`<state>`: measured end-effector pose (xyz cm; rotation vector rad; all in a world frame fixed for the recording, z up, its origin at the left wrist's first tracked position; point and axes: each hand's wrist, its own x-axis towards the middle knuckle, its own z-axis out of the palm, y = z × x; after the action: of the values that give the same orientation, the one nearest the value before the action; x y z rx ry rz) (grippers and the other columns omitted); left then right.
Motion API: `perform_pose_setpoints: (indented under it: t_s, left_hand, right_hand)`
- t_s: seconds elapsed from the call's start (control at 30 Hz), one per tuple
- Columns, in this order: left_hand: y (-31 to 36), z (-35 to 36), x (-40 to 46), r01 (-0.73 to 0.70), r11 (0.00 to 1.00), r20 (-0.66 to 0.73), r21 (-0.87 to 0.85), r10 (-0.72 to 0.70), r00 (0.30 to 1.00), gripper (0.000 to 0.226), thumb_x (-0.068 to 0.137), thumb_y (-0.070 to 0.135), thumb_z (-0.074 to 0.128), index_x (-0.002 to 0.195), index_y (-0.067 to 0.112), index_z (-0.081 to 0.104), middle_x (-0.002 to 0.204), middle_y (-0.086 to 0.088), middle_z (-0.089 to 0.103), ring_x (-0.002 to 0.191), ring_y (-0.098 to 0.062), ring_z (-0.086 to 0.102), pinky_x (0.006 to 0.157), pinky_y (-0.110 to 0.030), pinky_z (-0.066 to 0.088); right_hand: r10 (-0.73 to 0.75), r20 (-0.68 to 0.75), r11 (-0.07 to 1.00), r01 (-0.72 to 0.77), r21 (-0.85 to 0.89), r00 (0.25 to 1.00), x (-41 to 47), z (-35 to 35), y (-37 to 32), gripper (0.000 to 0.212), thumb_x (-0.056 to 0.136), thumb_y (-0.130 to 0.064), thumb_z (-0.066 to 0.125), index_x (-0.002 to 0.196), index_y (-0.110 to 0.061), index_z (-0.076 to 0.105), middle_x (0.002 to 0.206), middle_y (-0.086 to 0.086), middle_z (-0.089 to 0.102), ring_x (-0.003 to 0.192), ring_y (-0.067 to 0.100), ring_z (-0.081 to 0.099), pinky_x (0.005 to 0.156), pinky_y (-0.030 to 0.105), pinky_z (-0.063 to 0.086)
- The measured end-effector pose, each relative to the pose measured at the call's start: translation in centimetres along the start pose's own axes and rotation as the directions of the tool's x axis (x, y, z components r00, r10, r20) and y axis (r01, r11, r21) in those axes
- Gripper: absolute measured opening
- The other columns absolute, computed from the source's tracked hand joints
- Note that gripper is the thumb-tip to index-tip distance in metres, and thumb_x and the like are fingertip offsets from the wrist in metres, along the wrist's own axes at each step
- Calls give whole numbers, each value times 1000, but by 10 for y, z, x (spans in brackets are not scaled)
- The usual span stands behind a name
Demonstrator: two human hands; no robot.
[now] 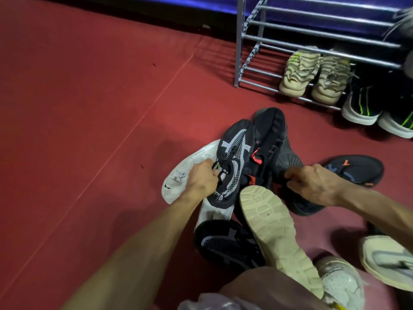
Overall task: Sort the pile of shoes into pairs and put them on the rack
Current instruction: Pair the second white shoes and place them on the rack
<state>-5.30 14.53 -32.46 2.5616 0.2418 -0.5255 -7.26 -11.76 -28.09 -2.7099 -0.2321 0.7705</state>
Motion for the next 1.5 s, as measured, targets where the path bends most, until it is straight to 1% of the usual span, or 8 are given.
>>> perform_pose_setpoints:
  t_s: [0.13, 0.37, 0.53, 0.7, 0.97, 1.1, 1.23, 1.5]
  left_hand:
    - [-2, -11, 10, 12, 989, -161, -144, -35, 986, 17, 95, 16, 49, 79, 9, 51, 66, -3, 54, 67, -24, 53, 65, -33, 46]
    - [23, -38, 35, -86, 954, -263, -289, 7, 965, 15, 90, 15, 54, 83, 3, 57, 68, -8, 61, 72, -30, 63, 76, -42, 56]
    - [65, -14, 13, -229, 908, -123, -350, 198, 973, 19, 91, 15, 56, 73, 13, 50, 58, 6, 45, 54, -11, 41, 52, -27, 37]
    - [69, 20, -5, -104, 842, 165, -530, 223, 961, 15, 91, 6, 50, 88, 4, 64, 69, -3, 60, 58, -16, 55, 57, -34, 52]
    - [-15, 3, 15, 120, 986, -389, 111, -68, 919, 34, 85, 8, 52, 118, 1, 52, 122, -19, 51, 114, -35, 47, 93, -42, 39]
    - [-55, -15, 25, 376, 915, -127, 145, -359, 925, 44, 91, 36, 45, 124, 7, 51, 130, -15, 55, 123, -34, 48, 105, -46, 33]
    - [-79, -18, 13, 379, 921, 16, 92, -382, 924, 44, 92, 39, 45, 115, 3, 59, 118, -18, 65, 108, -36, 62, 90, -39, 50]
    - [-99, -12, -41, 272, 944, -182, 184, -239, 954, 30, 98, 26, 36, 116, 8, 50, 111, -17, 63, 100, -39, 62, 78, -42, 46]
  right_hand:
    - [-32, -48, 999, 33, 11, 998, 1, -4, -7, 20, 92, -19, 51, 103, -14, 66, 84, 6, 70, 78, 27, 65, 68, 30, 46]
    - [-66, -124, 996, 72, 50, 990, 2, -10, -18, 20, 96, -24, 49, 94, -14, 67, 85, 2, 72, 80, 27, 66, 72, 31, 49]
    - [155, -83, 785, -71, 616, 984, 7, -20, -30, 36, 90, -57, 47, 99, -26, 63, 86, -2, 72, 78, 18, 71, 75, 34, 58]
    - [326, -75, 897, -283, 340, 942, 10, -10, -9, 19, 85, -32, 59, 82, -14, 61, 85, 15, 72, 76, 29, 68, 68, 33, 53]
    - [243, -89, 938, -211, 275, 966, 13, -10, -12, 8, 87, -23, 57, 93, -17, 58, 93, 17, 72, 88, 36, 68, 79, 37, 54]
    - [257, -158, 965, -244, 97, 954, 9, -11, -17, 30, 90, -27, 51, 113, -7, 49, 107, 27, 63, 97, 44, 61, 75, 37, 43]
    - [20, -349, 978, -92, -190, 937, 9, -32, -42, 32, 85, -19, 54, 111, -2, 47, 105, 22, 52, 98, 41, 53, 81, 42, 45]
    - [-135, 79, 973, 147, -176, 988, 54, -23, -130, 24, 85, -27, 46, 95, -10, 61, 98, 13, 67, 84, 31, 64, 74, 34, 55]
